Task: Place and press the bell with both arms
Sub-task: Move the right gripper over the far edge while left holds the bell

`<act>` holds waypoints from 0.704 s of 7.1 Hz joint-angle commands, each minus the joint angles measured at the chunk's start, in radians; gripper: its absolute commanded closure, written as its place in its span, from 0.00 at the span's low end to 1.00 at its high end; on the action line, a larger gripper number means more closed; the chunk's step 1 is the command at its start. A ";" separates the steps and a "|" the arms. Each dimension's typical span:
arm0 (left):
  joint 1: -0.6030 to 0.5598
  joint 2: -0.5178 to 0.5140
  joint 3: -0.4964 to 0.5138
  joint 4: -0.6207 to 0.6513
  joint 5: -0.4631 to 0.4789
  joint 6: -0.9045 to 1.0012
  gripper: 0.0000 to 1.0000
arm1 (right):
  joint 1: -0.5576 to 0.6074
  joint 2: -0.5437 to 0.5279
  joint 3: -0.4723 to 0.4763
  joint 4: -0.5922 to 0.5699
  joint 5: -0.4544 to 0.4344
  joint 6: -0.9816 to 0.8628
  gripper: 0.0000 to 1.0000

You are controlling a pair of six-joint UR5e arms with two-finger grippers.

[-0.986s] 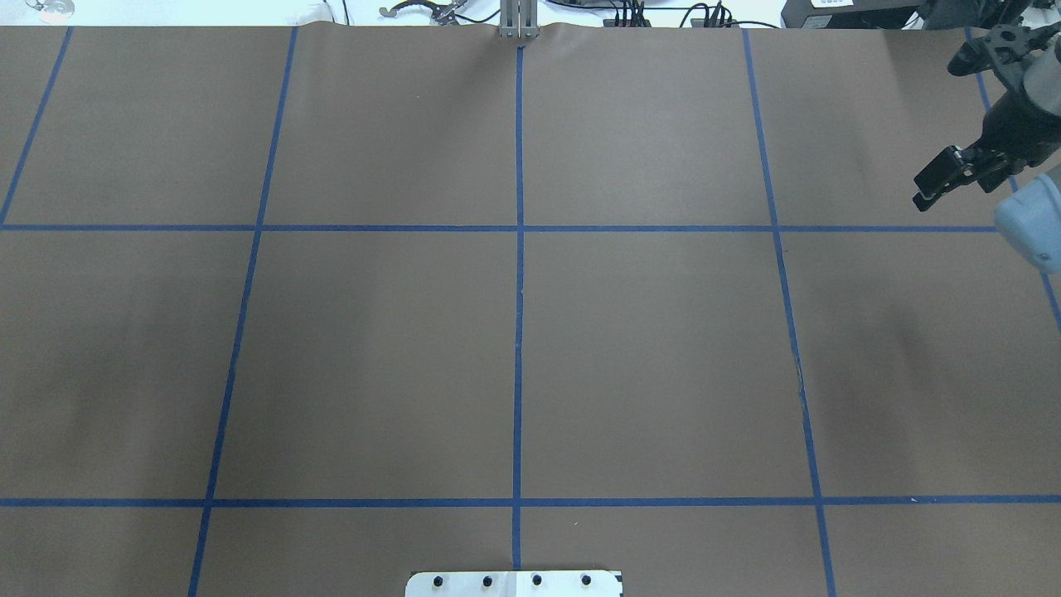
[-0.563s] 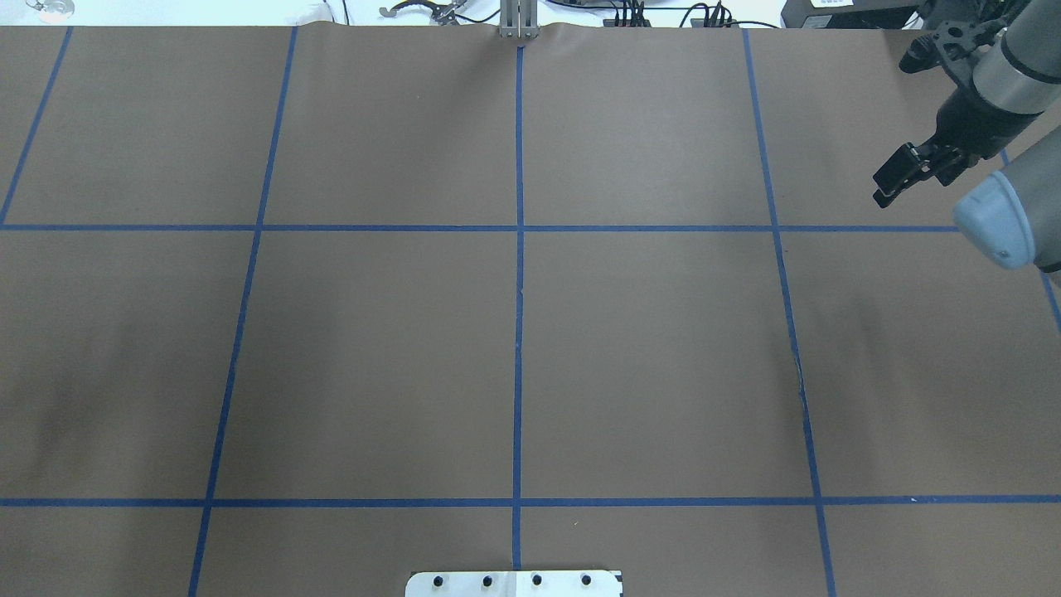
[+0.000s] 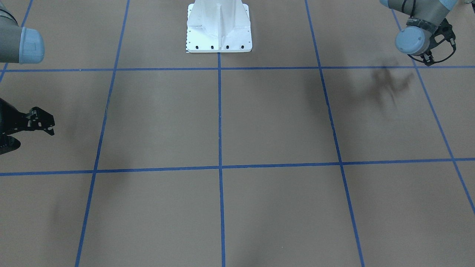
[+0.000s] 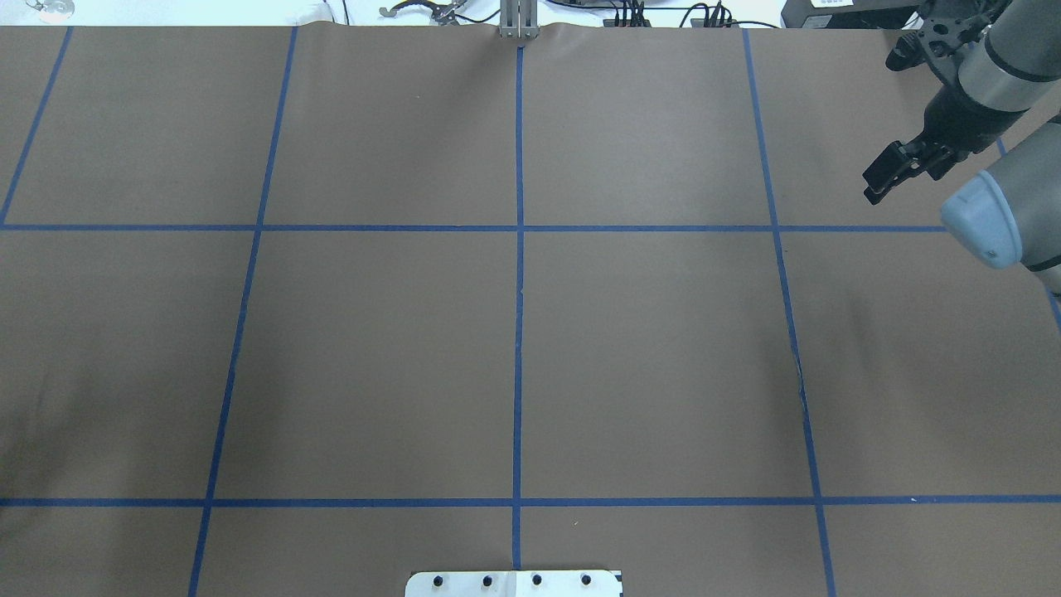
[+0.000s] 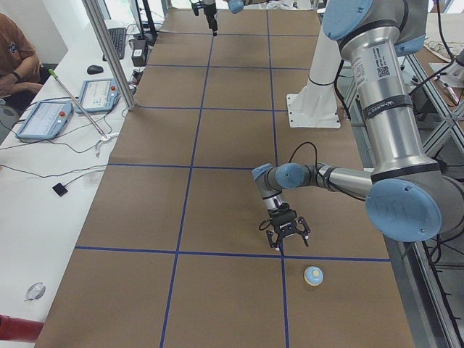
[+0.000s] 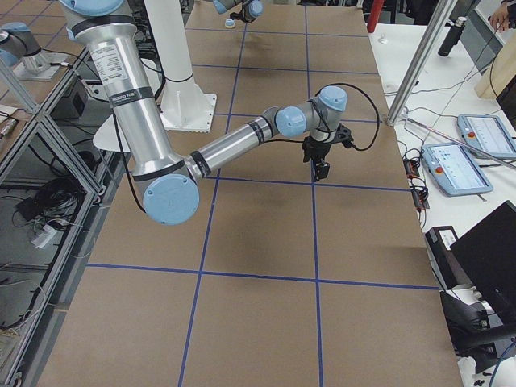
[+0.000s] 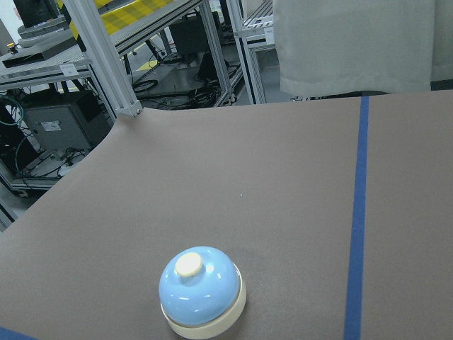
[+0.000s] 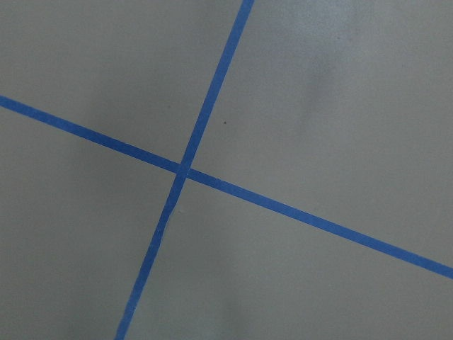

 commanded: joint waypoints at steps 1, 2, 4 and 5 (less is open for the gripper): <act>0.036 -0.003 0.066 -0.015 -0.002 -0.038 0.00 | 0.001 -0.001 0.005 -0.001 -0.014 -0.001 0.00; 0.036 -0.003 0.101 -0.024 -0.002 -0.038 0.00 | 0.000 0.001 0.004 0.000 -0.014 -0.001 0.00; 0.044 -0.003 0.127 -0.026 -0.003 -0.044 0.00 | 0.000 0.001 0.002 0.000 -0.016 -0.001 0.00; 0.047 -0.003 0.135 -0.024 -0.005 -0.052 0.00 | 0.000 0.001 0.001 0.000 -0.016 -0.001 0.00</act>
